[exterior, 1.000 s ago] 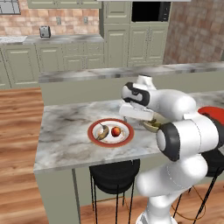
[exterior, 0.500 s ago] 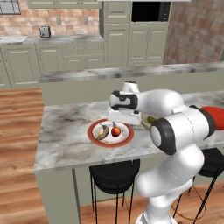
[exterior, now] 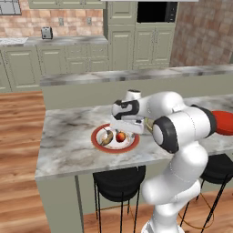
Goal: Take the fruits from the plate on the dining counter and place two fruits in each bowl.
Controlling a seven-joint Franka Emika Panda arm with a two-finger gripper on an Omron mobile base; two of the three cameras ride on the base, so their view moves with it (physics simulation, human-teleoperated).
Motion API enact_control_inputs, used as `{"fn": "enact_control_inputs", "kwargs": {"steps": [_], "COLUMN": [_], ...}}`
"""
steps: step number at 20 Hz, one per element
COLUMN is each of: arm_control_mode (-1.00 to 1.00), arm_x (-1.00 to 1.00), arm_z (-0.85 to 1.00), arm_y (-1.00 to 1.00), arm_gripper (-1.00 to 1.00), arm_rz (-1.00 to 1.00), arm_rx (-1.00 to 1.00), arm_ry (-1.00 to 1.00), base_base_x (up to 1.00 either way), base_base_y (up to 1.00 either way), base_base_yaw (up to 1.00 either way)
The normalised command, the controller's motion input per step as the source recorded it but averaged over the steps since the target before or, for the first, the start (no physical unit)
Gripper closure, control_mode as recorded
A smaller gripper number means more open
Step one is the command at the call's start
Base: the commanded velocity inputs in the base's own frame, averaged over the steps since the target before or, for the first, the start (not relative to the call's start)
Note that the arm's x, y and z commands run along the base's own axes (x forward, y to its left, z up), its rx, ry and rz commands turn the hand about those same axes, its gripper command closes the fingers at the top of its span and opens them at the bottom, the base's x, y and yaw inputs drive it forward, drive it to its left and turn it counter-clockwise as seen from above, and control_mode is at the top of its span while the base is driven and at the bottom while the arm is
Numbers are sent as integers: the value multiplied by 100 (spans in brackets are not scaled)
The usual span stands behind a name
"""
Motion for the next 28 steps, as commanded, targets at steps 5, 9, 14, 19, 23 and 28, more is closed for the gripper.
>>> {"fn": "enact_control_inputs", "kwargs": {"steps": [5, 9, 14, 19, 23, 28], "arm_control_mode": [-100, -100, -100, -100, -100, -100], "arm_x": [24, 27, 16, -3, -11, -1], "arm_z": [-19, -13, -17, -14, -11, -11], "arm_y": [8, 12, 11, 2, 0, 0], "arm_gripper": [-100, -100, -100, -100, -100, 100], "arm_rz": [-14, -13, -10, -5, -2, -1], "arm_rx": [0, 0, 0, 0, 0, 0], "arm_ry": [-5, -2, 0, 0, 0, 0], "base_base_x": [0, 0, 0, 0, 0, 0], "base_base_y": [0, 0, 0, 0, 0, 0], "base_base_yaw": [0, 0, 0, 0, 0, 0]}}
